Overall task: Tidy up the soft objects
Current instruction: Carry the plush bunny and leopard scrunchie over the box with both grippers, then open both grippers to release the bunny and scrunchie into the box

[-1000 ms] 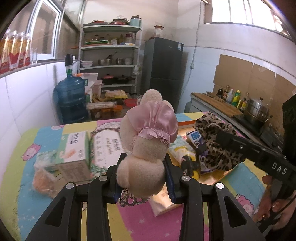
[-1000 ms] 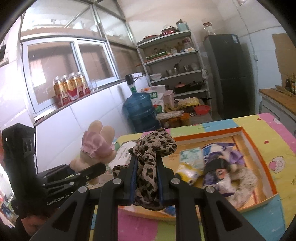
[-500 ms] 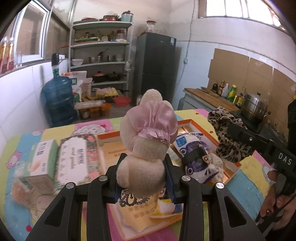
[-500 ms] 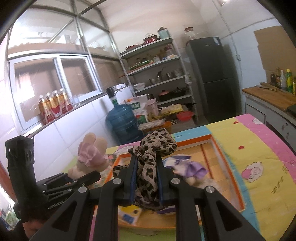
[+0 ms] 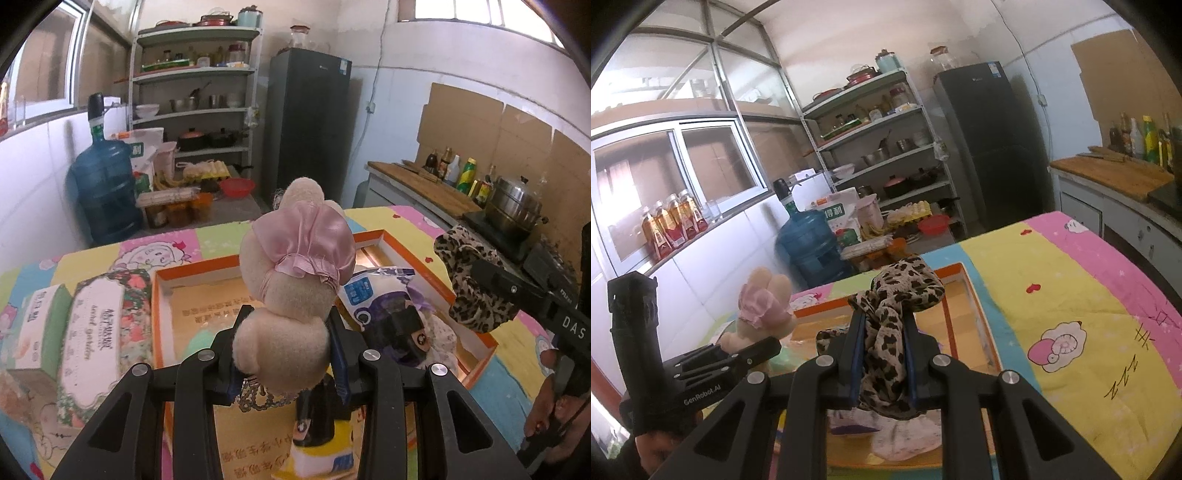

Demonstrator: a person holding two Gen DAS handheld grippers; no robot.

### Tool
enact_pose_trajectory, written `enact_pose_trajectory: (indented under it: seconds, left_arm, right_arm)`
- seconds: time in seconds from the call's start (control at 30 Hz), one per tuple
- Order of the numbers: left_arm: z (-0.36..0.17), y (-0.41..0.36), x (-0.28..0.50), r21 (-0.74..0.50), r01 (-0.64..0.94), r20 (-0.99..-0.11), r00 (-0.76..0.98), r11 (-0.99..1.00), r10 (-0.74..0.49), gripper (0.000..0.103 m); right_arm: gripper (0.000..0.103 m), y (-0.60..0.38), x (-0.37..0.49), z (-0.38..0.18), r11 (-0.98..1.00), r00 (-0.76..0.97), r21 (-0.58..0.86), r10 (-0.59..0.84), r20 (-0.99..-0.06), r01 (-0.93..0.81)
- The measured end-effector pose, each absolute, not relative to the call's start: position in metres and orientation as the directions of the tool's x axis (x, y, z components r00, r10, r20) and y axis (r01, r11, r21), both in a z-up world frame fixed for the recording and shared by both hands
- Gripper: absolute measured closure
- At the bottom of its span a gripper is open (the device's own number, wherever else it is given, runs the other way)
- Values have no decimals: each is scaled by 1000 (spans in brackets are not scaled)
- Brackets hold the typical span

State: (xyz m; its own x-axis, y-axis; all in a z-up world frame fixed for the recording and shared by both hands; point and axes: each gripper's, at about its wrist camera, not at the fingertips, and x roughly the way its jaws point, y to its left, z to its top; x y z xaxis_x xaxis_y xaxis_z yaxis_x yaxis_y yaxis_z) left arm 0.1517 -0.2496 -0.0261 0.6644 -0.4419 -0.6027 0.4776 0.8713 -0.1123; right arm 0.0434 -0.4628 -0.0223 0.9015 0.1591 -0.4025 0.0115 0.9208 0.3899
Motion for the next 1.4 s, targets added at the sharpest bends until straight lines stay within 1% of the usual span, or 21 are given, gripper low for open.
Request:
enact_pose_trajectory:
  seconds: [0.43, 0.67, 0.77, 0.87, 0.93, 0.97, 1.0, 1.07, 1.23, 1.27, 1.37, 1.4]
  left_arm:
    - [-46, -265, 179, -126, 469, -648, 628, 874, -431, 64]
    - [-52, -267, 187, -135, 463, -662, 615, 876, -428, 64]
    - [-53, -267, 188, -136, 463, -663, 614, 876, -428, 63]
    - [-53, -266, 189, -143, 461, -664, 611, 876, -430, 58]
    - [-53, -264, 190, -151, 457, -665, 609, 877, -432, 56]
    - [-52, -263, 191, -154, 452, -666, 609, 878, -431, 53]
    - [-52, -262, 190, -154, 451, -666, 610, 879, -429, 47]
    - [-51, -261, 188, -155, 452, -660, 615, 879, -432, 43]
    - [-48, -259, 180, -145, 460, -648, 625, 876, -436, 42]
    - [-48, -259, 179, -144, 461, -646, 626, 875, -436, 42]
    - [-46, -256, 176, -146, 459, -640, 631, 876, -438, 42]
    - [-45, -254, 174, -144, 457, -637, 636, 878, -436, 42]
  right_arm:
    - [84, -472, 65, -55, 908, 862, 419, 194, -468, 23]
    - [84, -469, 69, -61, 904, 845, 426, 212, -490, 20]
    - [82, -469, 72, -63, 903, 837, 429, 218, -503, 23]
    - [82, -469, 71, -63, 903, 841, 430, 214, -497, 24]
    - [77, -469, 71, -64, 904, 844, 426, 205, -495, 30]
    - [72, -469, 72, -63, 905, 845, 425, 202, -495, 32]
    - [69, -469, 72, -63, 905, 846, 424, 200, -494, 34]
    - [66, -469, 71, -63, 906, 847, 422, 195, -494, 37]
    - [65, -469, 70, -62, 908, 850, 418, 191, -491, 37]
    - [63, -468, 69, -62, 909, 851, 416, 189, -491, 38]
    - [47, -468, 67, -59, 912, 855, 407, 174, -489, 47]
    - [44, -468, 66, -58, 913, 856, 405, 170, -488, 49]
